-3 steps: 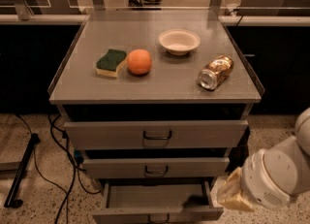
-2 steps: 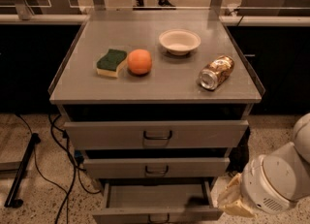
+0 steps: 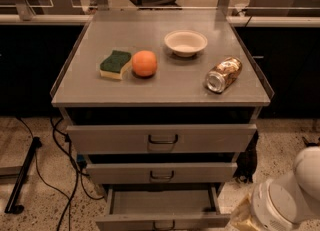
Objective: Close bottom drawer
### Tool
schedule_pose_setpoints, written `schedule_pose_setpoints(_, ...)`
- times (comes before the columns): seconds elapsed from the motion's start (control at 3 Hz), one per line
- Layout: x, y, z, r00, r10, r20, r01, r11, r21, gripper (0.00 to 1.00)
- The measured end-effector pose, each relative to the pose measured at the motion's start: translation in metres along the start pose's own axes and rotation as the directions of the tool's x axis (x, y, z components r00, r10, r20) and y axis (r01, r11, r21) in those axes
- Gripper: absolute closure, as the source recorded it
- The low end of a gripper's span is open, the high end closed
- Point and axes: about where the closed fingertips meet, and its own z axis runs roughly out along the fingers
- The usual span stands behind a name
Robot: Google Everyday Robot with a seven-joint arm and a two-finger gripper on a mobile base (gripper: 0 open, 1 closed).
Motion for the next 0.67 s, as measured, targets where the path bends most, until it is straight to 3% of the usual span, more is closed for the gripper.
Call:
schedule_pose_setpoints(0.33, 0.032, -0.028, 0.042, 0.999, 0.000, 0.032, -0.003, 0.9978, 0.066, 1.00)
schedule_pose_setpoints(0.67, 0.070, -0.061, 0.088, 0.997, 0.040, 0.069, -0.046, 0.9943, 0.096, 1.00)
